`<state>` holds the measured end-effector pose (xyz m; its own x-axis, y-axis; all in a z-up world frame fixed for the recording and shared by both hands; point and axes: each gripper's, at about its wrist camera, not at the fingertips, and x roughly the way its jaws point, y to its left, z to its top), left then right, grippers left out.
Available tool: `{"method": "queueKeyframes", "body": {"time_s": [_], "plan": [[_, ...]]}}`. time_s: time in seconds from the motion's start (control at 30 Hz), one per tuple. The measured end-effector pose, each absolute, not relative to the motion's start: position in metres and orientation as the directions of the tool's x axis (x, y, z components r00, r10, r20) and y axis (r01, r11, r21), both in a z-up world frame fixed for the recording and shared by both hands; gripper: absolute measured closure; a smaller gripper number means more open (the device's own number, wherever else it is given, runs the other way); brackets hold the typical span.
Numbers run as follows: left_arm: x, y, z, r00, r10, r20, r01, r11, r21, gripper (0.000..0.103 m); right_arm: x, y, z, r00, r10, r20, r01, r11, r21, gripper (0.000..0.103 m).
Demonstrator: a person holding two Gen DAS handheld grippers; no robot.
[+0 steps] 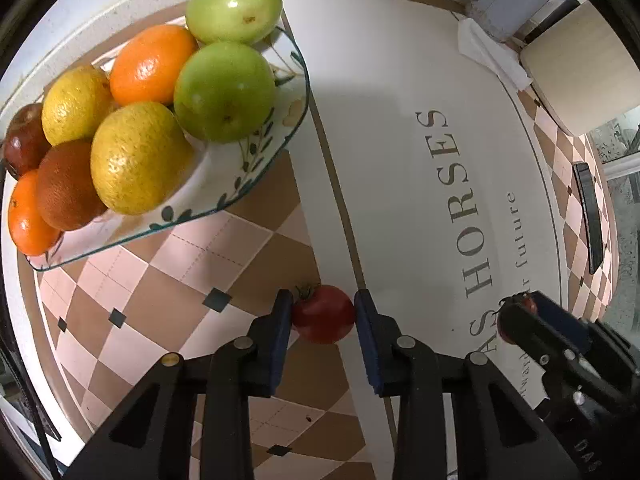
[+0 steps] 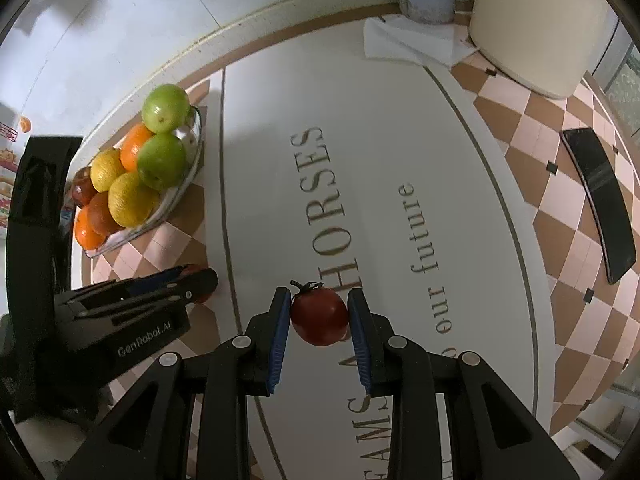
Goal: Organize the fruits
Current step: 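Grasp the other cherry tomato with the left tool, then carry both tomatoes onto the white plate and open both tools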
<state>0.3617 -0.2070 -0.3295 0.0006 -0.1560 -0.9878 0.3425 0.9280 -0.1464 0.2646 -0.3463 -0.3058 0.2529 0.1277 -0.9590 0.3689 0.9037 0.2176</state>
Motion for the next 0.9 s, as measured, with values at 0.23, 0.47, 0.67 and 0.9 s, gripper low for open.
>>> {"method": "queueKeyframes", "body": {"time_s": [0.23,0.47,0.67,0.9], "plan": [[0.368,-0.173,-0.286,0.061,-0.233,-0.97,0.284,0.936,-0.207,0.074,0.282,-0.338,-0.283,0.313,0.198,-0.929,0.338,0.891,0.304,0.071],[0.402,-0.102,-0.226,0.155,-0.295,-0.943,0.16,0.949,-0.271,0.074,0.335,-0.309,-0.284,0.356,0.391,-0.849,0.288,0.818,0.498,0.071],[0.45,-0.073,-0.225,0.172,-0.297,-0.939,0.086,0.954,-0.286,0.074,0.377,-0.289,-0.316,0.336,0.504,-0.796,0.311,0.738,0.599,0.071],[0.47,-0.07,-0.258,0.068,-0.343,-0.937,0.022,0.939,-0.342,0.074,0.391,-0.277,-0.334,0.306,0.519,-0.798,0.316,0.736,0.599,0.071]]}}
